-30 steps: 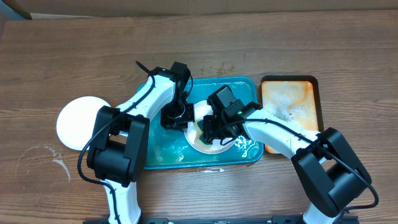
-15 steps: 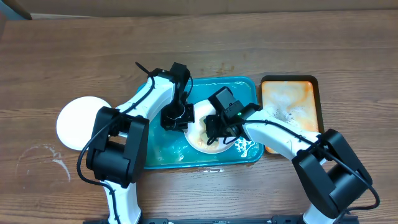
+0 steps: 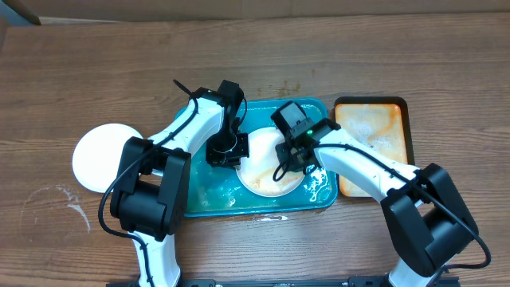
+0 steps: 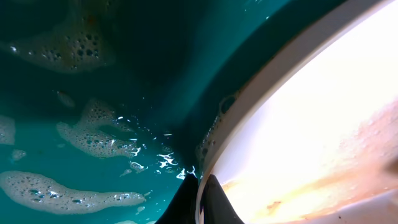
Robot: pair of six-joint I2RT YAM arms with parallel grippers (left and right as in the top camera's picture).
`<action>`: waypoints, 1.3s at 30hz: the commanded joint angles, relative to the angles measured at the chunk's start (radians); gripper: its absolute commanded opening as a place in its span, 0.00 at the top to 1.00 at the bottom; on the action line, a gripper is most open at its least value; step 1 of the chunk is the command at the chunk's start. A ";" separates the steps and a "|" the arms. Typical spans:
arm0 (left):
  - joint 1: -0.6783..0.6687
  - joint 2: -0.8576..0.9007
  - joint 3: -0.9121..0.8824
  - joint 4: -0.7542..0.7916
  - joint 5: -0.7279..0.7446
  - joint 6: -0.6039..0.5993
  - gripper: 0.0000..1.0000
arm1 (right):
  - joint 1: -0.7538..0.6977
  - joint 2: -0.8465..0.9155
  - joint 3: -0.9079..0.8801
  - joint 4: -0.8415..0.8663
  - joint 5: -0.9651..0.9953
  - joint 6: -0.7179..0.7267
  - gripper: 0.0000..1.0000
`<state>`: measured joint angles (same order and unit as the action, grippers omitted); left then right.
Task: Clean dirty plates on tray and stack at the side
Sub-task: 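Scrub the white plate with the sponge while the left gripper holds it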
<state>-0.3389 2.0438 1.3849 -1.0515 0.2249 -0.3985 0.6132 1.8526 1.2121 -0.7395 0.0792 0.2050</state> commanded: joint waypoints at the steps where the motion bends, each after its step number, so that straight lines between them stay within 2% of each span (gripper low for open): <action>1: -0.002 0.010 -0.037 -0.006 -0.055 -0.022 0.96 | -0.008 -0.021 0.098 -0.029 0.078 -0.038 0.96; 12: -0.002 0.010 -0.037 -0.004 -0.049 -0.022 0.96 | -0.005 -0.040 0.110 -0.079 0.028 -0.038 0.96; 25: -0.002 0.010 -0.037 -0.002 -0.048 -0.022 0.96 | -0.003 -0.023 -0.106 0.189 0.012 -0.038 0.96; 30: -0.002 0.010 -0.037 0.001 -0.048 -0.022 0.96 | 0.004 -0.024 -0.105 0.119 -0.080 -0.038 0.96; 39: -0.002 0.010 -0.037 0.004 -0.048 -0.022 0.96 | 0.022 -0.119 -0.029 0.061 -0.080 -0.023 0.96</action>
<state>-0.3389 2.0438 1.3815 -1.0473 0.2276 -0.3985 0.6296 1.8122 1.1297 -0.6765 0.0174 0.1757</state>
